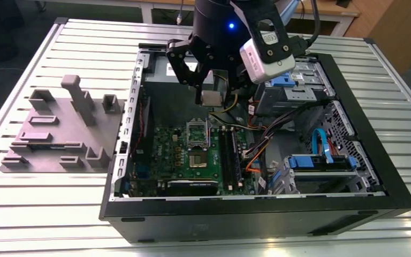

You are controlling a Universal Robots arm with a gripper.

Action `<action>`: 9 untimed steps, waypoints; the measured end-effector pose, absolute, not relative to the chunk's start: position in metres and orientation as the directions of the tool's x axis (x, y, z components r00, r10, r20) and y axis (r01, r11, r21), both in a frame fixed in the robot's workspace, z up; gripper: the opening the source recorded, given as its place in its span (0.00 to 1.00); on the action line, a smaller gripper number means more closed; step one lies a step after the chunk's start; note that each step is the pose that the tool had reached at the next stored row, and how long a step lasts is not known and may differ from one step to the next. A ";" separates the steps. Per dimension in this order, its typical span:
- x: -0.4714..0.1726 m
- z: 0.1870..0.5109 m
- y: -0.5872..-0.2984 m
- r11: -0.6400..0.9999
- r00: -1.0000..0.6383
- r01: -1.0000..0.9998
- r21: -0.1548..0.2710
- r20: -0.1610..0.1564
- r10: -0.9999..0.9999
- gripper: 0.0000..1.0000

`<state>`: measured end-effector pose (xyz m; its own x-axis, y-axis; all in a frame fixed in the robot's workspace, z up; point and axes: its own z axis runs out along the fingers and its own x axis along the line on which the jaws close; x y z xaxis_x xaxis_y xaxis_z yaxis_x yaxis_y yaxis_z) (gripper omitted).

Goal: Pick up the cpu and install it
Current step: 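Place the cpu into insertion slot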

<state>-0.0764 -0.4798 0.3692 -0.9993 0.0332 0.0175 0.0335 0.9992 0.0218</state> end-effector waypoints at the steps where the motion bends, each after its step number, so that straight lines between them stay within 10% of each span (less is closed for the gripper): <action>1: -0.076 0.369 -0.480 0.999 -0.999 0.034 0.022 0.018 0.033 0.47; 9: -0.076 0.367 -0.480 0.999 -0.999 0.034 0.022 0.017 0.033 0.47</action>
<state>-0.0764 -0.4800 0.3672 -0.9993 0.0331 0.0175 0.0335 0.9992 0.0218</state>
